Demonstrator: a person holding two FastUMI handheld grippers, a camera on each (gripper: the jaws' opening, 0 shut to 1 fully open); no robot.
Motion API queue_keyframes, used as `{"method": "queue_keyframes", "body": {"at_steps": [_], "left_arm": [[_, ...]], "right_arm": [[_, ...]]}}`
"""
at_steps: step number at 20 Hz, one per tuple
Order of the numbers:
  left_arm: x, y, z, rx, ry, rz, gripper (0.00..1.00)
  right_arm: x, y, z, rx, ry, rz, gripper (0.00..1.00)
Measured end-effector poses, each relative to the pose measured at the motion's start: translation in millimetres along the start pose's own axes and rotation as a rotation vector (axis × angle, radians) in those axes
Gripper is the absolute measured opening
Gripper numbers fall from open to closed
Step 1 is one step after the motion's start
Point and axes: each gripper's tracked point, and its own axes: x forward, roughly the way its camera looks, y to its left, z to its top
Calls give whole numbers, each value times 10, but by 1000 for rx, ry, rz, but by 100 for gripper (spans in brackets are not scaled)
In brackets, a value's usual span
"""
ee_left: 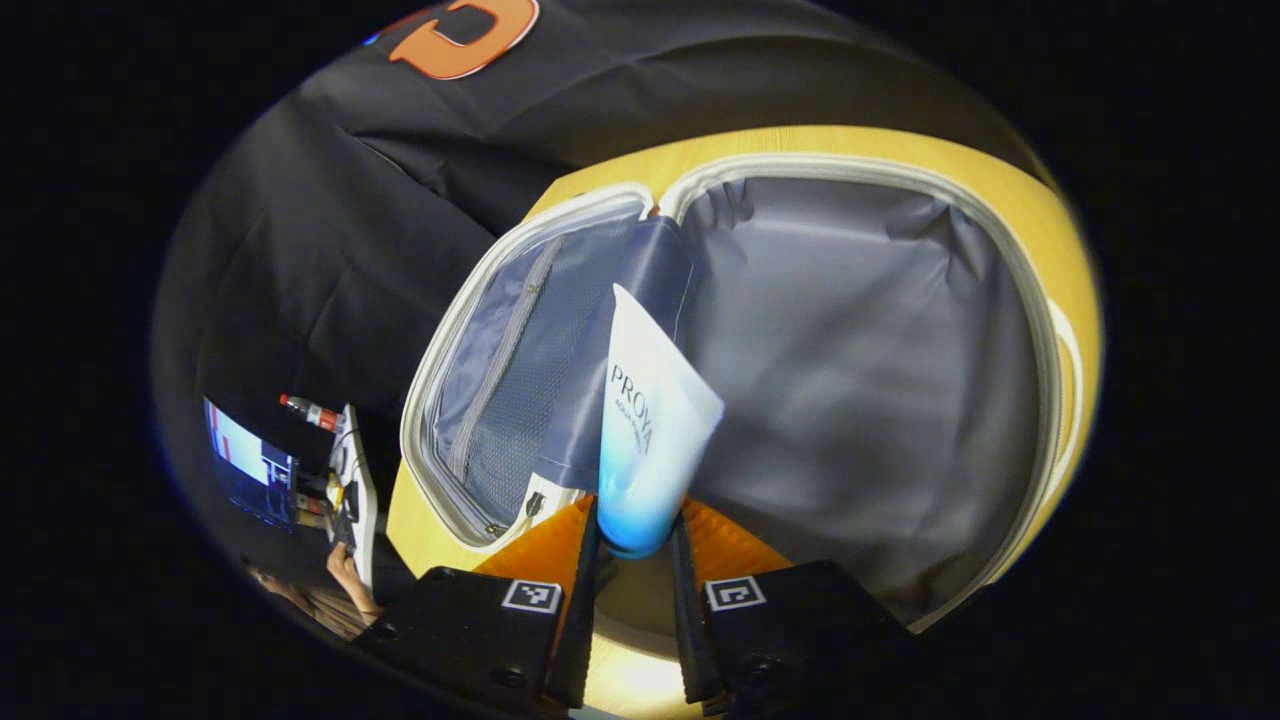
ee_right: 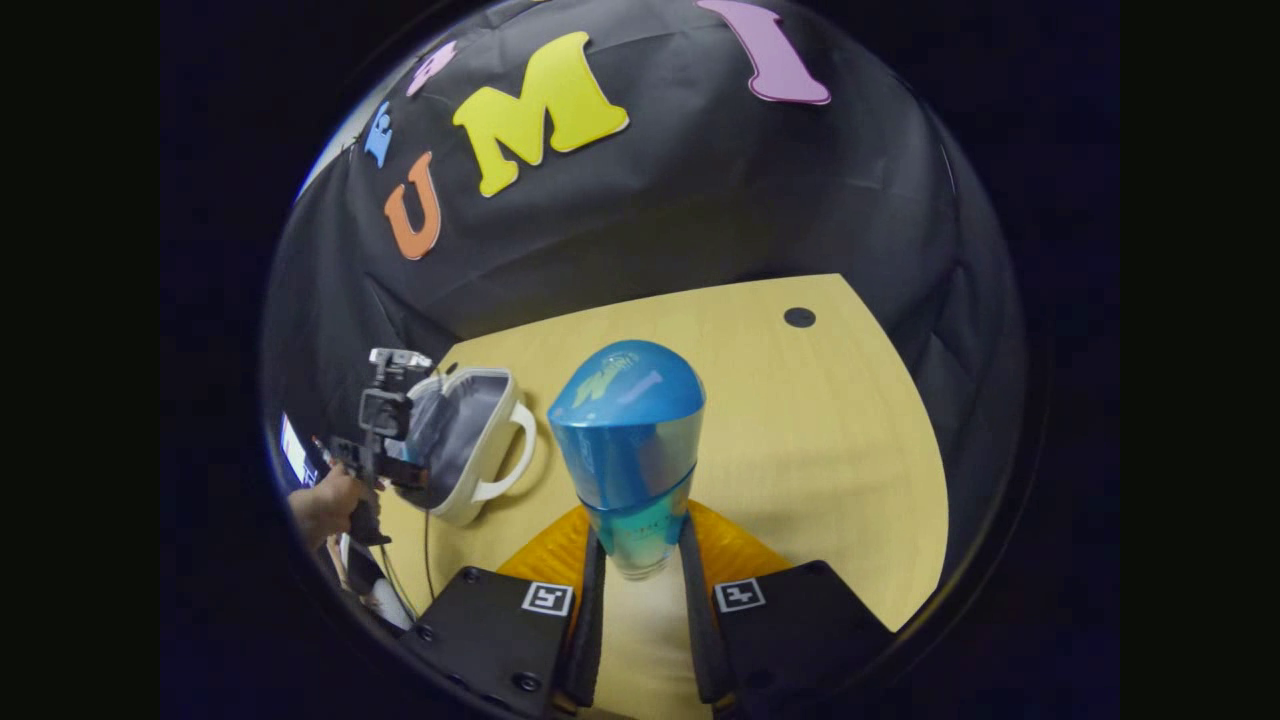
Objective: First open the suitcase, pack the skin care products into it, and then close the suitcase.
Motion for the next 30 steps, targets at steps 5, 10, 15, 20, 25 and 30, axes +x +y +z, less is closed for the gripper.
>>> {"method": "queue_keyframes", "body": {"at_steps": [5, 10, 15, 20, 25, 30], "left_arm": [[92, -49, -78, -72, 185, 47, 38], [96, -90, -88, -51, 237, 71, 42], [69, -114, -75, -23, 229, 39, 45], [-51, -217, -31, -35, 177, -72, 73], [-466, -151, 260, -93, -46, -184, 99], [-1275, 321, 442, -271, -400, -353, 99]], "right_arm": [[-212, -72, -67, -7, -3, 15, 35], [-387, -264, -152, 4, -6, -3, 35], [-477, -267, -219, 22, -20, -2, 35], [-531, -40, -207, -43, -40, 21, 34], [-452, 460, -77, -140, -61, 67, 34], [-81, 1330, 220, -247, -84, 138, 34]]}}
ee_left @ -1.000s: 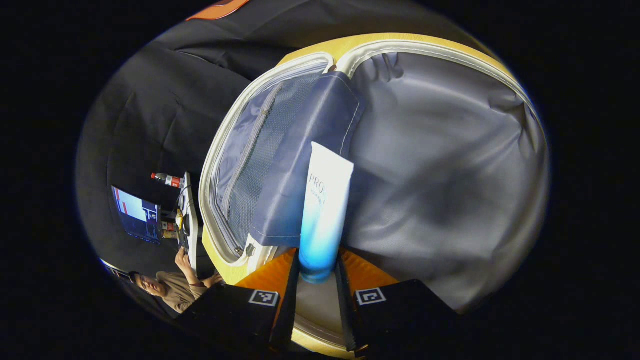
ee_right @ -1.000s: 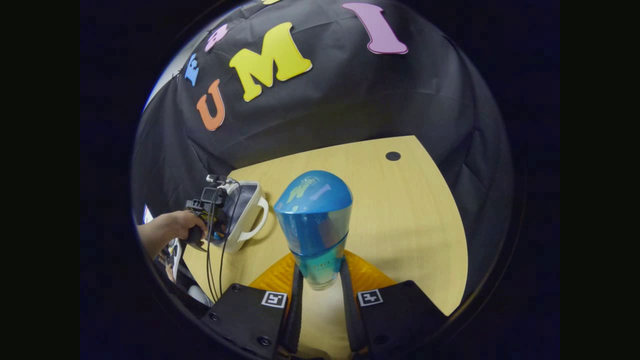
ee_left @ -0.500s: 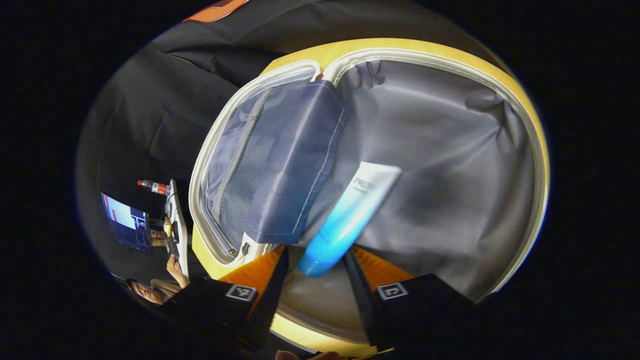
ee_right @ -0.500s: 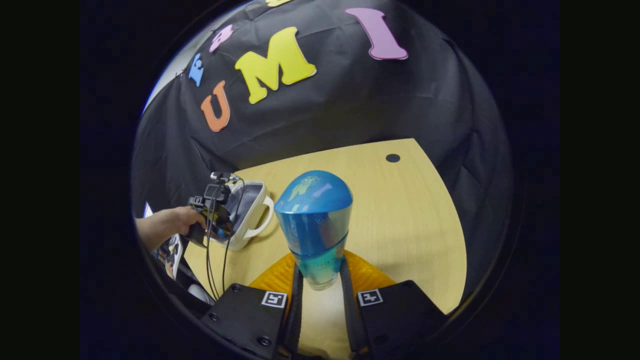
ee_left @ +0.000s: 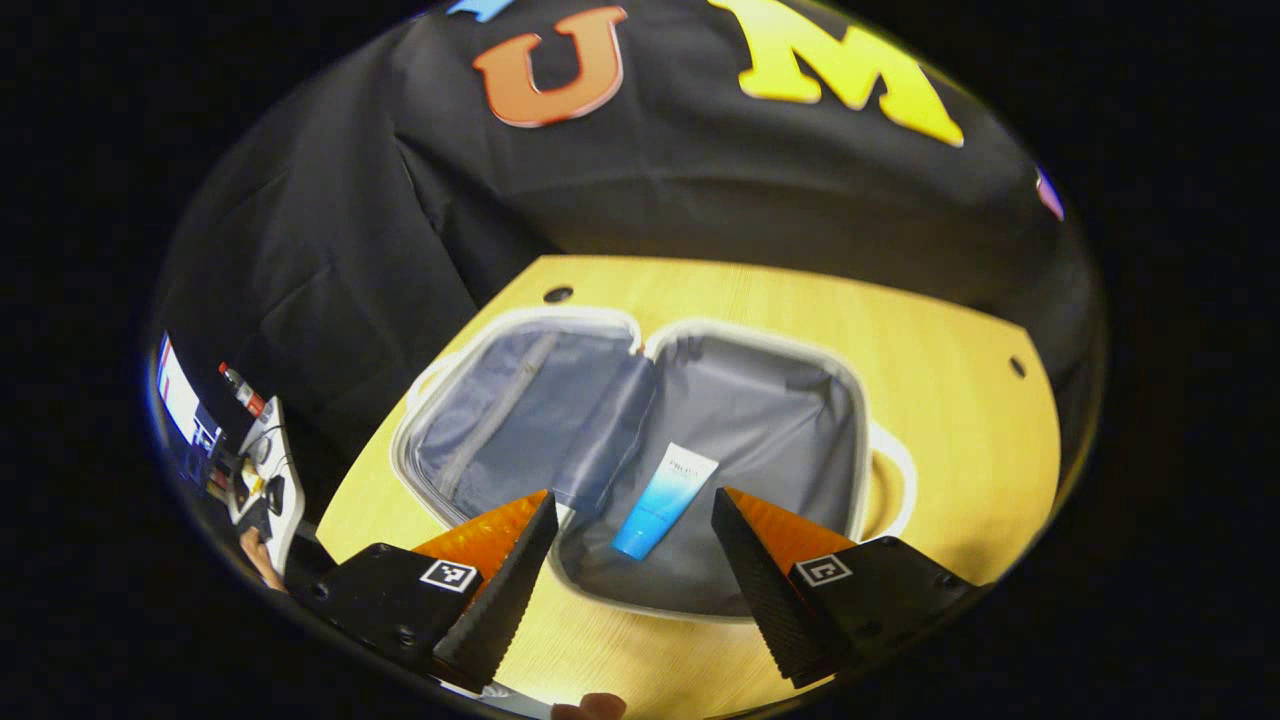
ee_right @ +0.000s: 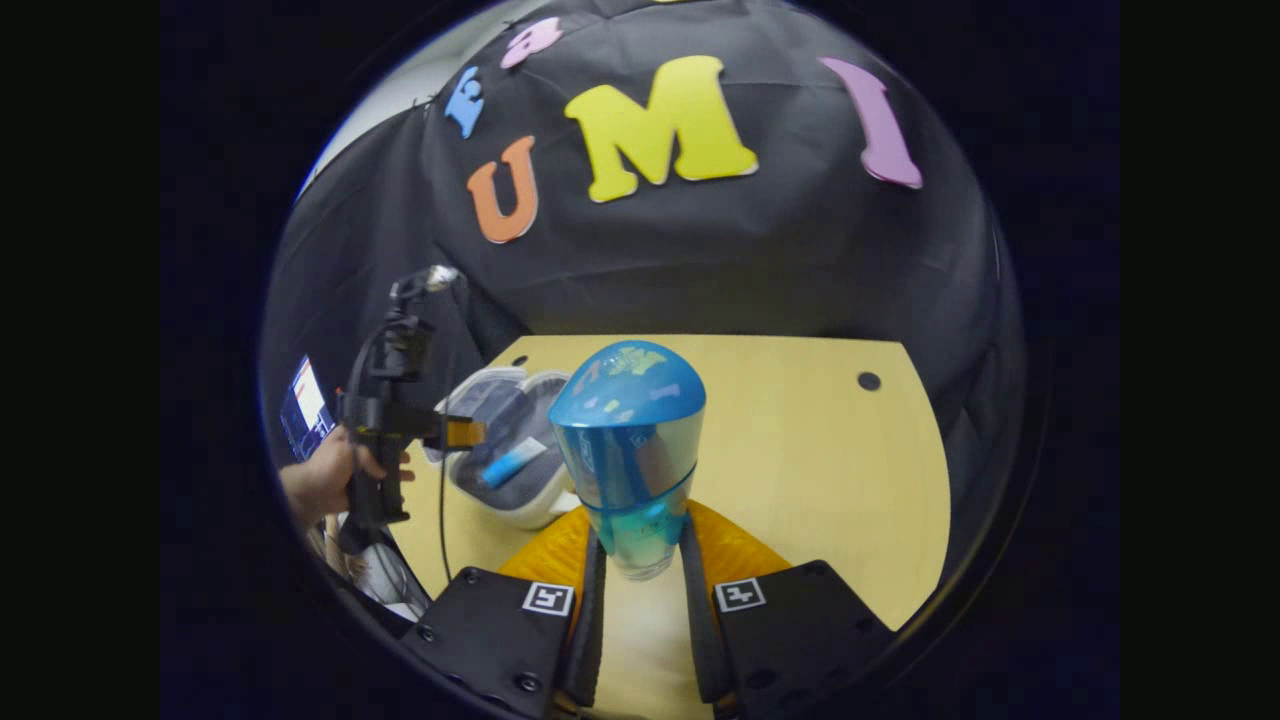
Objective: First open the suitcase, pack the skin care products into it, and then close the suitcase.
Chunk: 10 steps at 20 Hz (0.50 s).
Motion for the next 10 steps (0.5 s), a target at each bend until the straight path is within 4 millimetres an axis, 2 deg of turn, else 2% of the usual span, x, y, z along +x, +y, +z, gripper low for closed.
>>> {"method": "queue_keyframes", "body": {"at_steps": [2, 5, 8, 10], "left_arm": [[-363, 263, 136, -31, -110, -18, 99], [-684, 761, 42, -38, -182, -13, 99], [-791, 1095, -263, -54, -157, -3, 99], [-805, 1241, -389, -86, -148, -24, 99]], "right_arm": [[307, 368, 154, -49, 10, 34, 34], [878, 927, 206, -44, 64, 90, 34], [1431, 1388, -90, 6, 189, 123, 35], [1759, 1565, -385, 30, 287, 128, 35]]}}
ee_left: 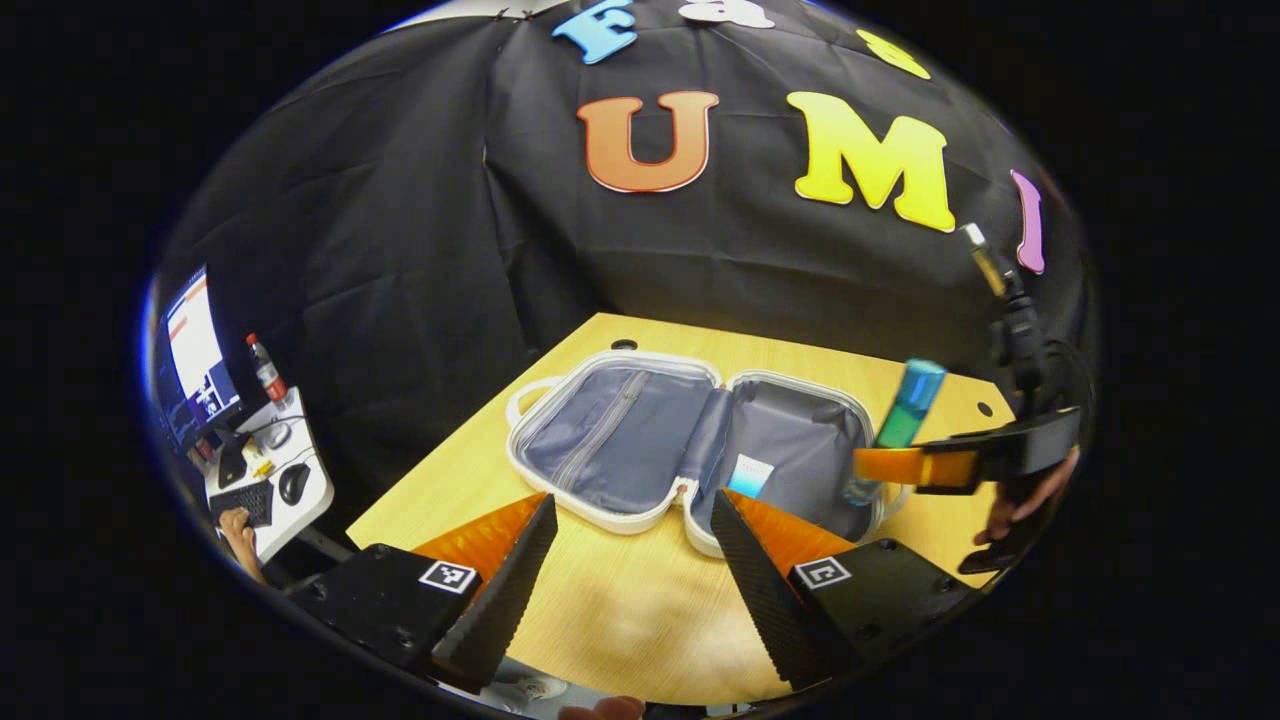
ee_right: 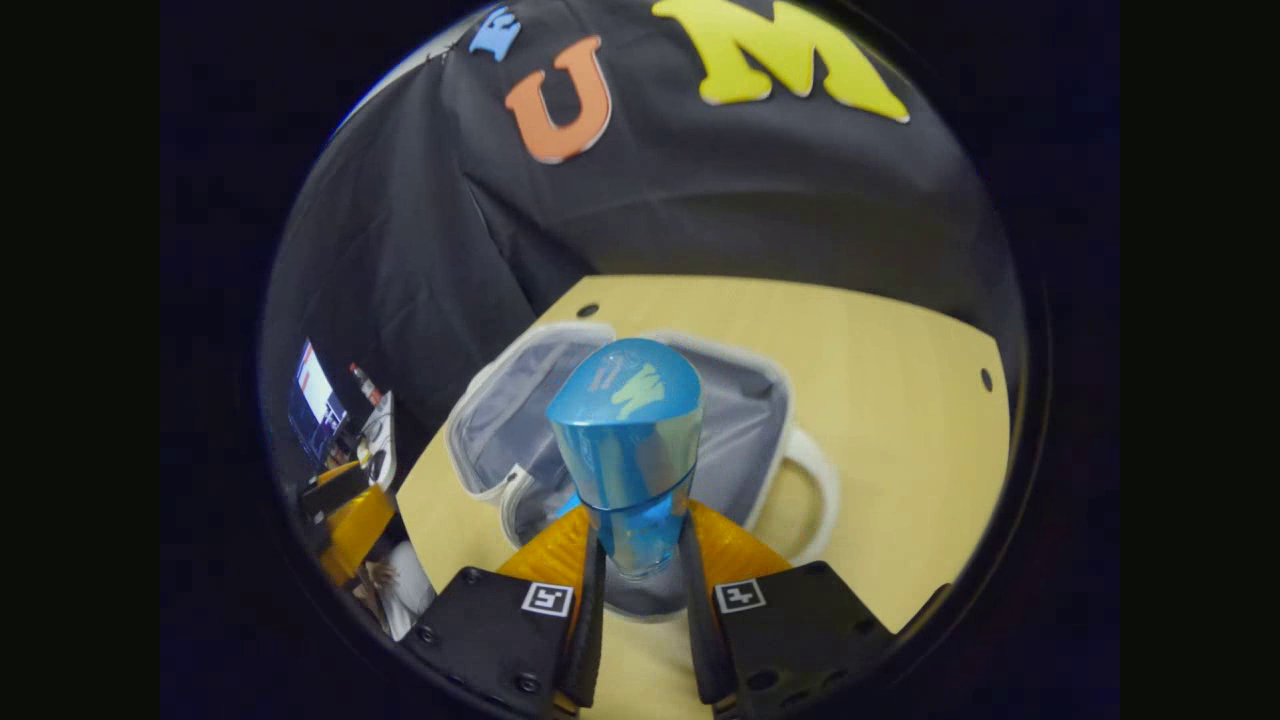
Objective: First open the suitcase, pack the skin care products into it, and then close the suitcase.
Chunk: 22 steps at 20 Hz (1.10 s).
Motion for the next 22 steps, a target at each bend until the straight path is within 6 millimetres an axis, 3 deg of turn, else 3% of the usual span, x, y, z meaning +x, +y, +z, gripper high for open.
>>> {"method": "queue_keyframes", "body": {"at_steps": [4, 8, 18, 22], "left_arm": [[-38, 385, -88, -14, 12, 20, 99], [-6, 559, -44, -28, -19, 11, 99], [119, 482, 249, -70, -96, -54, 99], [140, 535, 302, -69, -108, -54, 99]], "right_arm": [[463, 67, -298, 94, 130, -28, 35], [635, 34, -337, 154, 155, -69, 35], [907, -73, -267, 219, 209, -169, 36], [958, -151, -298, 253, 241, -205, 37]]}}
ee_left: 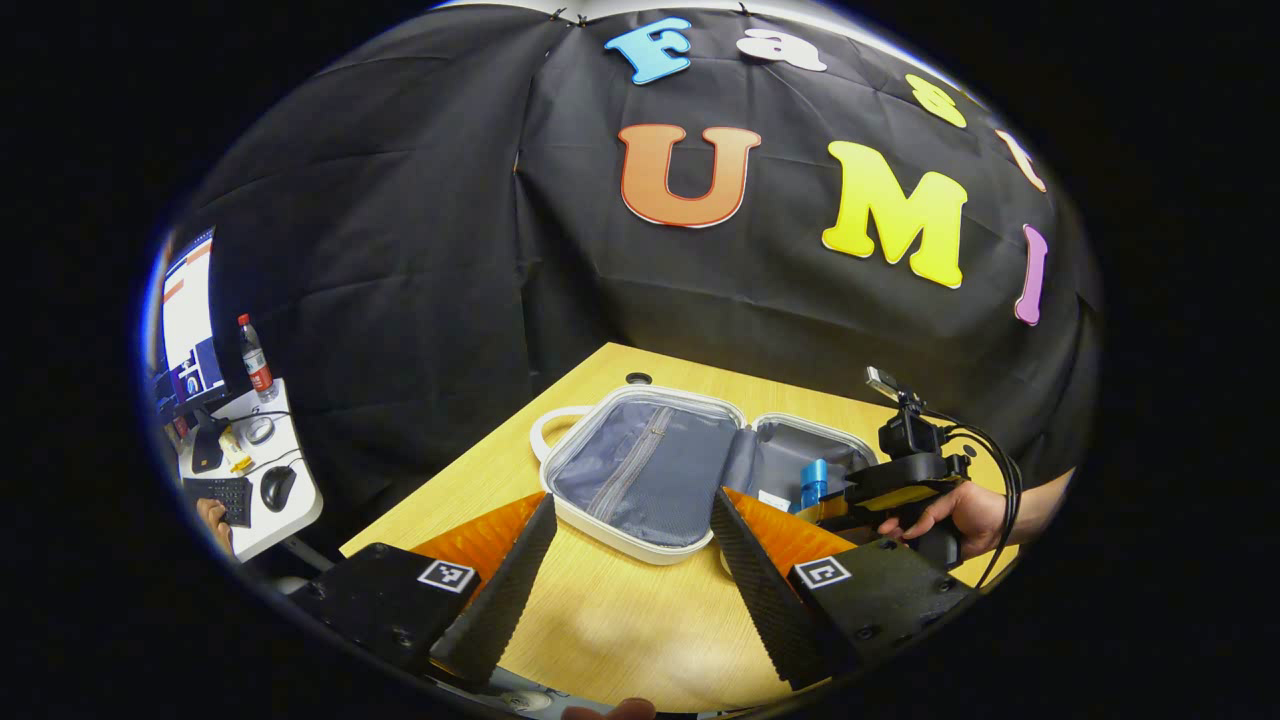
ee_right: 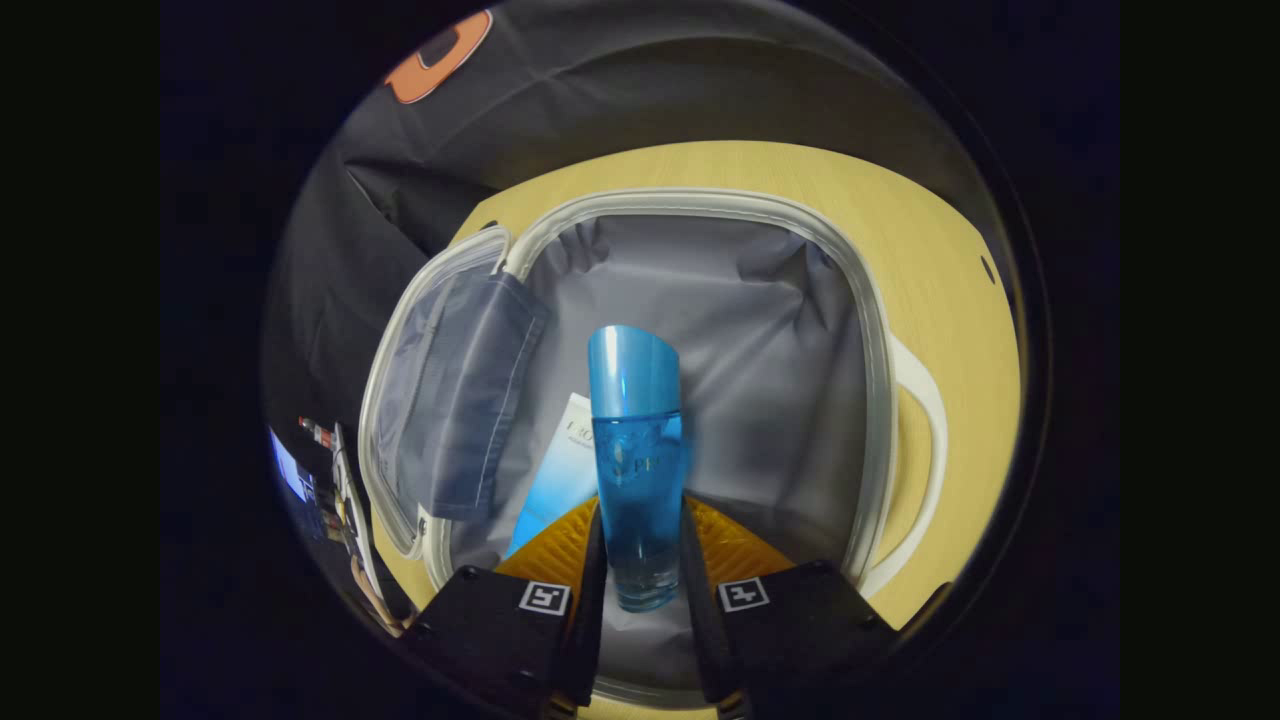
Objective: First open the suitcase, pack the skin care products into it, and then close the suitcase.
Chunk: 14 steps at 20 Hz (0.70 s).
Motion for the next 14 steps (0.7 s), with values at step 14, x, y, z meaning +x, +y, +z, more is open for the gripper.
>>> {"method": "queue_keyframes", "body": {"at_steps": [14], "left_arm": [[75, -1, 110, -30, -21, -97, 99]], "right_arm": [[-317, -28, -95, -64, -66, -7, 47]]}}
